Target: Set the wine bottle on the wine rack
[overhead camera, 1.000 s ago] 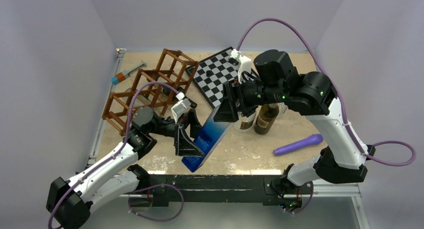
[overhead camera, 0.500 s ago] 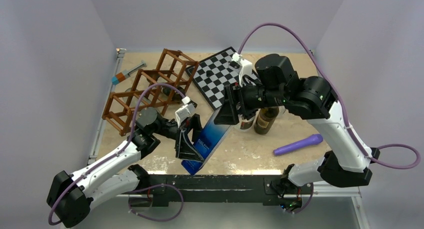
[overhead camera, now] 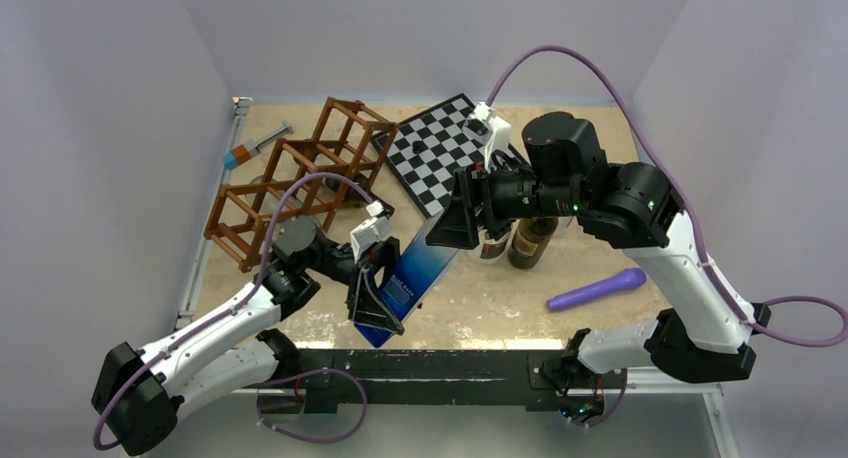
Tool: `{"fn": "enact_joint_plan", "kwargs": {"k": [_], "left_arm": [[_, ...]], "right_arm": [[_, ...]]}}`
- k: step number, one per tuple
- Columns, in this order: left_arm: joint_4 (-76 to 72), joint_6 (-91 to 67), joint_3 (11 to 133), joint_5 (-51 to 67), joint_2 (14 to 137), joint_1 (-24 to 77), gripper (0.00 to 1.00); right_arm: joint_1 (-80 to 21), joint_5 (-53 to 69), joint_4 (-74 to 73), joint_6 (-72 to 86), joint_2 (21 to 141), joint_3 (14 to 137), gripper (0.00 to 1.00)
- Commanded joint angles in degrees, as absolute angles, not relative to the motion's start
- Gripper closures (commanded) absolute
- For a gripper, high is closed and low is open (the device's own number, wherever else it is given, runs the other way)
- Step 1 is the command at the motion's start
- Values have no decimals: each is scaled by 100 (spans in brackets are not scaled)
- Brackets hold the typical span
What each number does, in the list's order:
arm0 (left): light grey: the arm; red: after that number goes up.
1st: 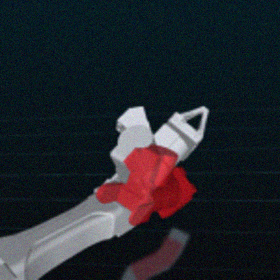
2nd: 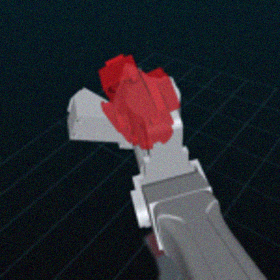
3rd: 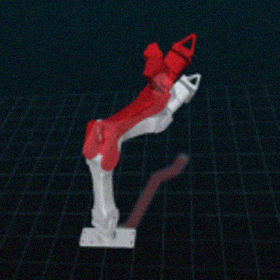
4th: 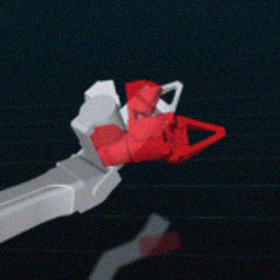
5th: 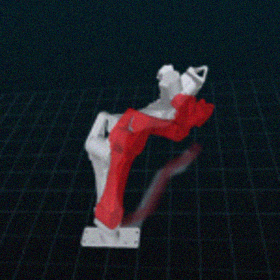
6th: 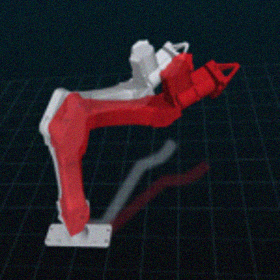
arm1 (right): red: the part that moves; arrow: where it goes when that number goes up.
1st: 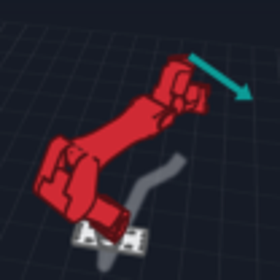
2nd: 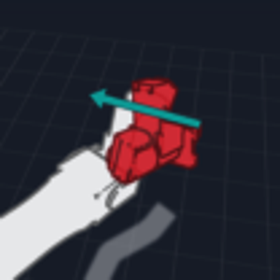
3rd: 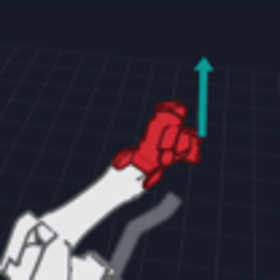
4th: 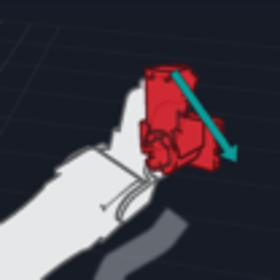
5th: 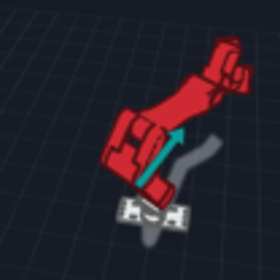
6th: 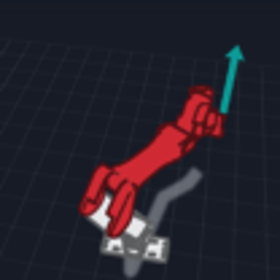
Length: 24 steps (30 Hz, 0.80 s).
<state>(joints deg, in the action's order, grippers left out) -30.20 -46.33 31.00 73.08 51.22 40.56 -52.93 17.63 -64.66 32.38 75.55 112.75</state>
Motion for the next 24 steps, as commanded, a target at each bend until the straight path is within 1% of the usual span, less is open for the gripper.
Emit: {"fn": "enact_joint_plan", "kwargs": {"k": [1,2,3,4,5,7,8,9,10,11,13,16,21,24], "left_arm": [[-2118,-3673,3486,7193,5085,4076,98],[-1530,-3275,3694,7017,5064,4075,100],[-632,-2807,3929,6785,5036,4081,100],[-88,-2333,4174,6533,5024,4073,100],[571,-1919,4457,6268,5030,4073,100],[2001,-953,4999,5673,5076,4072,100],[2486,-626,5270,5399,5109,4078,100],[2941,-317,5516,5175,5136,4070,100],[3294,-96,5751,4957,5167,4069,100],[3640,236,5970,4782,5192,4072,100],[4089,591,6338,4516,5194,4072,100],[4448,936,6710,4273,5142,4079,100],[4909,1454,7175,3658,5077,4078,100],[5055,1819,7296,3235,4982,4078,100]], "right_arm": [[-5265,2063,-4946,3757,7195,11324,100],[-5265,2061,-4972,3718,7182,11280,100],[-5265,2045,-5013,3663,7171,11239,100],[-5265,1987,-5104,3589,7156,11219,91],[-5265,1902,-5251,3460,7159,11243,75],[-5265,1587,-5625,3201,7189,11360,36],[-5265,1394,-5768,3056,7183,11406,23],[-5265,1207,-5867,2849,7144,11419,14],[-5265,985,-5943,2760,7093,11414,7],[-5260,634,-5983,2590,7031,11375,2],[-5264,192,-6022,2307,6895,11330,1],[-5265,-136,-6051,1889,6733,11359,1],[-5265,-96,-6180,1079,6599,11650,1],[-5265,-30,-6353,935,6618,11886,1]]}}
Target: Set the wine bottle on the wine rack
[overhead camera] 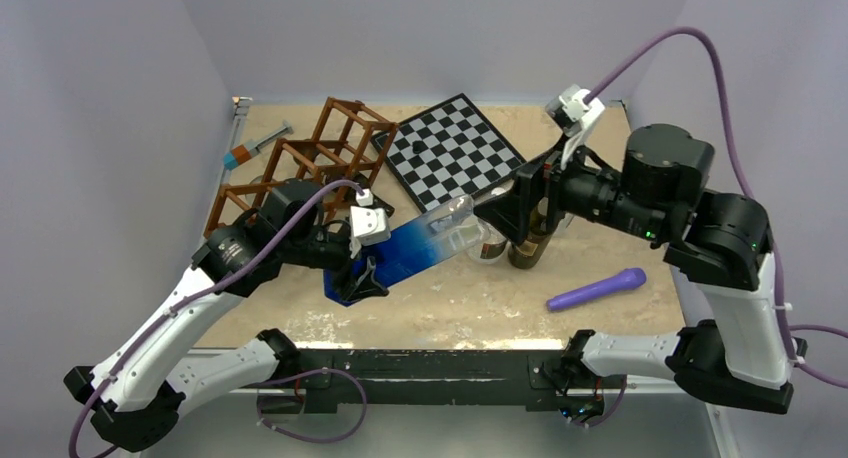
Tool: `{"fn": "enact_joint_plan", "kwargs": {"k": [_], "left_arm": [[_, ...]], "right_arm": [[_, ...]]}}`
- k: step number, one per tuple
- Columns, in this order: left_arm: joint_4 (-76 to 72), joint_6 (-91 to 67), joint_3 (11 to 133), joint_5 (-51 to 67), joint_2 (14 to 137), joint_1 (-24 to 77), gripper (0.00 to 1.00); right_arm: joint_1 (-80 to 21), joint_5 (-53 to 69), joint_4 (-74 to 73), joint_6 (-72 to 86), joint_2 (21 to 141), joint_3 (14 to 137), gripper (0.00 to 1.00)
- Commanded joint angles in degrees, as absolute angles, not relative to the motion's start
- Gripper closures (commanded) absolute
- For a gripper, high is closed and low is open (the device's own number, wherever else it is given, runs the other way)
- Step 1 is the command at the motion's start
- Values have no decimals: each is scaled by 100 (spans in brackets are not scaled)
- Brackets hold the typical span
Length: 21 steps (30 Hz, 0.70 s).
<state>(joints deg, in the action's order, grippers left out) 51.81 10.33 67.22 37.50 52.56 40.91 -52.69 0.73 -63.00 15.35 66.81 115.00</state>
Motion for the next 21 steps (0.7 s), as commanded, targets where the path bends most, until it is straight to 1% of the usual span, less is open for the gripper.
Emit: {"fn": "enact_joint_plan", "kwargs": {"k": [1,4,9,13,16,21], "left_arm": [[5027,1932,7295,3111,4931,4078,100],[4859,2329,7268,2780,4814,4078,100],[4098,3115,7048,2292,4563,4087,100],[3372,4032,6673,2083,4336,4104,100],[2980,4816,6448,2041,4303,4118,100],[2725,5757,6413,1609,4500,4178,100]], "right_arm": [[-5265,-19,-6419,932,6644,11967,1],[-5265,367,-6761,1008,6892,12324,1],[-5265,941,-7500,1144,7538,13091,2],[-5265,1184,-7656,1193,7766,13105,1],[-5295,1245,-7706,974,7925,13090,2],[-5343,879,-7919,873,8289,13290,2]]}}
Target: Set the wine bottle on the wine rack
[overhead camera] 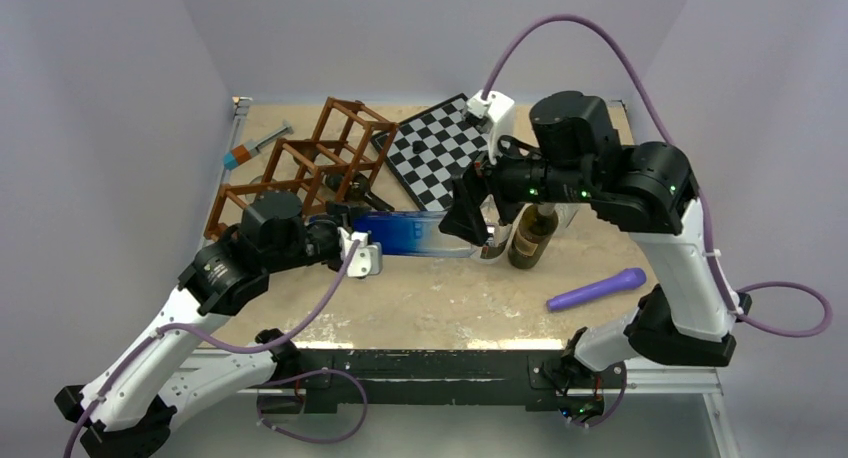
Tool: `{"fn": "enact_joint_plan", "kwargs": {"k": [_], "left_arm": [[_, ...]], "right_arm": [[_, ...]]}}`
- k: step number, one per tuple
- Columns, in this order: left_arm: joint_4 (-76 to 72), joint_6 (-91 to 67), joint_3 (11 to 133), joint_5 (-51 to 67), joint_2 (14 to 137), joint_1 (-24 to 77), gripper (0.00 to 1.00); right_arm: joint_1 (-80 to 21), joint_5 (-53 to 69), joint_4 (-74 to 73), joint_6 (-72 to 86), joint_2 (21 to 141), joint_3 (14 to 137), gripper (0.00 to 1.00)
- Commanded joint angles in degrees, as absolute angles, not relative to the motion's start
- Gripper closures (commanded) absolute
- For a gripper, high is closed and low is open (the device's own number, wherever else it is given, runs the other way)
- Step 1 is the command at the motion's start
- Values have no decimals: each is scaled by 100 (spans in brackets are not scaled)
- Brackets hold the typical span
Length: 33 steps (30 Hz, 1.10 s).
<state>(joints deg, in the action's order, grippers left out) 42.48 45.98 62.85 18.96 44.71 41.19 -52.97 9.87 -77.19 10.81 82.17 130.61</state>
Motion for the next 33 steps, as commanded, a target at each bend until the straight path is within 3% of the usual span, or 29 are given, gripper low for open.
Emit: {"fn": "enact_joint_plan", "kwargs": {"k": [1,8,33], "left_arm": [[2637,5949,6392,1486,4531,4198,100],[2182,6857,6648,948,4833,4228,100],[99,7579,5883,1006,4575,4280,100]], "right_arm": [[-5358,879,-7919,857,8333,13254,2],[-5510,1048,-8013,682,8777,13065,2],[-5581,1752,-7716,623,9101,12189,2]]}}
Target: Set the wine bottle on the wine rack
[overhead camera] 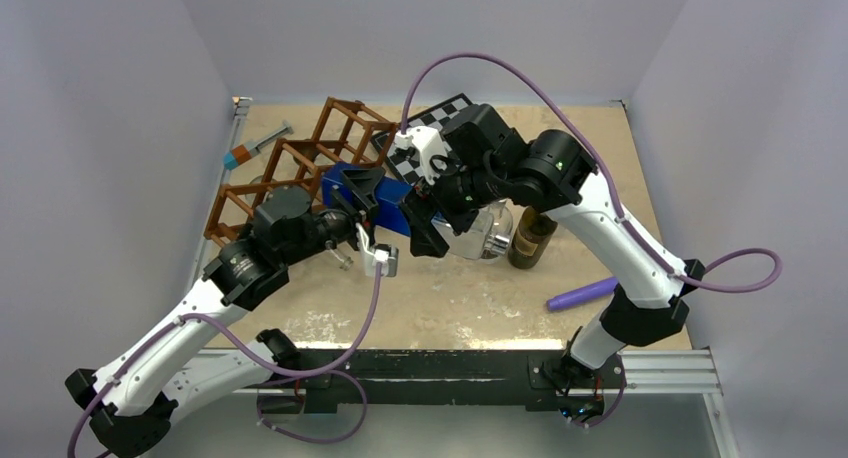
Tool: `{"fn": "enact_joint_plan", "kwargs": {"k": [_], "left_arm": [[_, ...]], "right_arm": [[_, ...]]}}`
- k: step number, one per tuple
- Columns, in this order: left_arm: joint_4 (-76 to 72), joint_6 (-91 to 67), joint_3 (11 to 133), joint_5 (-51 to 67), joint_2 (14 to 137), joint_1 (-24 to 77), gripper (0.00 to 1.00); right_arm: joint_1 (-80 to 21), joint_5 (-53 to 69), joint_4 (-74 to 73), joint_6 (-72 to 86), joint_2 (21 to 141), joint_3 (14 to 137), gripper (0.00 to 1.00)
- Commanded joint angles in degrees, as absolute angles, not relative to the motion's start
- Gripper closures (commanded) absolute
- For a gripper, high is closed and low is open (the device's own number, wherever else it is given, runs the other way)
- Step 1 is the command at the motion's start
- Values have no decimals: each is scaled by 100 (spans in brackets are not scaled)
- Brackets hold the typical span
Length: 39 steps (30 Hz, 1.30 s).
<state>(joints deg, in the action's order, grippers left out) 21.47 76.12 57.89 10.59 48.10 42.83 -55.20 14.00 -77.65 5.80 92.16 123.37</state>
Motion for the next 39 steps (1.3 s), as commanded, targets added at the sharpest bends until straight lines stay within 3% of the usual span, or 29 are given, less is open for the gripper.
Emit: {"fn": "enact_joint_plan", "kwargs": {"k": [1,7,12,13,16,17,23,27,31,33,39], "left_arm": [[-145,7582,5842,998,4581,4280,100],[-867,7789,5707,617,4661,4280,100],[-1493,8111,5564,260,4757,4292,100],[-1524,8118,5568,238,4763,4289,100],[-1635,8076,5532,229,4756,4289,100],[-1673,8056,5513,243,4747,4293,100],[-1468,7708,5529,296,4670,4289,98],[-972,7486,5581,415,4609,4289,46],[486,7493,6099,527,4714,4292,6],[1037,7462,6327,663,4737,4290,1],[1196,7411,6230,979,4601,4291,1]], "right_arm": [[-5581,1802,-7717,638,9098,12172,2],[-5605,2131,-7551,868,9081,12149,10],[-5632,2206,-7656,970,9084,12192,34],[-5634,2213,-7677,975,9080,12176,44],[-5654,2062,-7680,1002,9066,12127,94],[-5662,1973,-7653,1026,9053,12100,100],[-5734,1395,-7501,1213,8978,12075,100],[-5786,1029,-7216,1312,8776,12011,100],[-5826,571,-7037,1453,8537,12088,100],[-5824,394,-6933,1551,8390,12077,100],[-5827,95,-7071,1732,8352,12365,100]]}}
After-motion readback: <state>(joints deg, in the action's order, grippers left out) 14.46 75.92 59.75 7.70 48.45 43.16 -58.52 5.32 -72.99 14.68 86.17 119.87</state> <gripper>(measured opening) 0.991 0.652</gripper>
